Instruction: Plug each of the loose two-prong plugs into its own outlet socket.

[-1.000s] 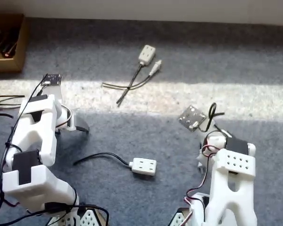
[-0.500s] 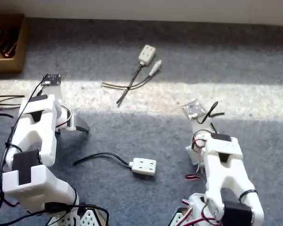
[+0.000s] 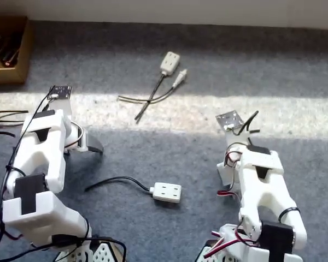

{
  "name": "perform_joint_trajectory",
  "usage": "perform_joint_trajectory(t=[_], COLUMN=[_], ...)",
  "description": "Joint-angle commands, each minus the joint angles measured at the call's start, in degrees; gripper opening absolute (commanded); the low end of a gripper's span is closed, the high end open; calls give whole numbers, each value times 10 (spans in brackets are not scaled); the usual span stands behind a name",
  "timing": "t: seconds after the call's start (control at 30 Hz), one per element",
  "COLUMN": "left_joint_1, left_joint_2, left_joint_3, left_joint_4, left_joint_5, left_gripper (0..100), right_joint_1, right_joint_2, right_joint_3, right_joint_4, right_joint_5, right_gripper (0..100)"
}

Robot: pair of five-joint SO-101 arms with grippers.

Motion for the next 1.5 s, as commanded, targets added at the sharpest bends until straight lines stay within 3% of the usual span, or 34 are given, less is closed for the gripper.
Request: perform_joint_trajectory(t=[0.0, 0.07, 0.47, 0.63, 0.83, 1.0, 1.2, 1.33, 1.47], left_joint_1=[13, 13, 14, 14, 14, 36, 54, 84, 119], left_joint_2=[0, 0, 0, 0, 0, -7, -7, -7, -9], left_joint_3=[0, 0, 0, 0, 0, -48, -178, -279, -404], left_joint_4=[-13, -13, -13, -13, -13, -9, -9, 53, 198], left_joint_5=[0, 0, 0, 0, 1, 1, 3, 2, -33], left_gripper=[361, 361, 361, 361, 362, 362, 362, 364, 366], right_joint_1=[12, 12, -34, -37, -36, -46, -142, -202, -221], right_joint_2=[8, 8, 8, 10, 7, -53, -80, -46, 16], right_joint_3=[-13, -17, -8, -32, -41, -193, -413, -458, -458], right_joint_4=[11, 10, 16, 100, 108, 135, 177, 107, 26], right_joint_5=[-6, -6, -4, -4, -11, -112, -217, -261, -283], right_gripper=[55, 2, 6, 6, 6, 6, 6, 6, 6])
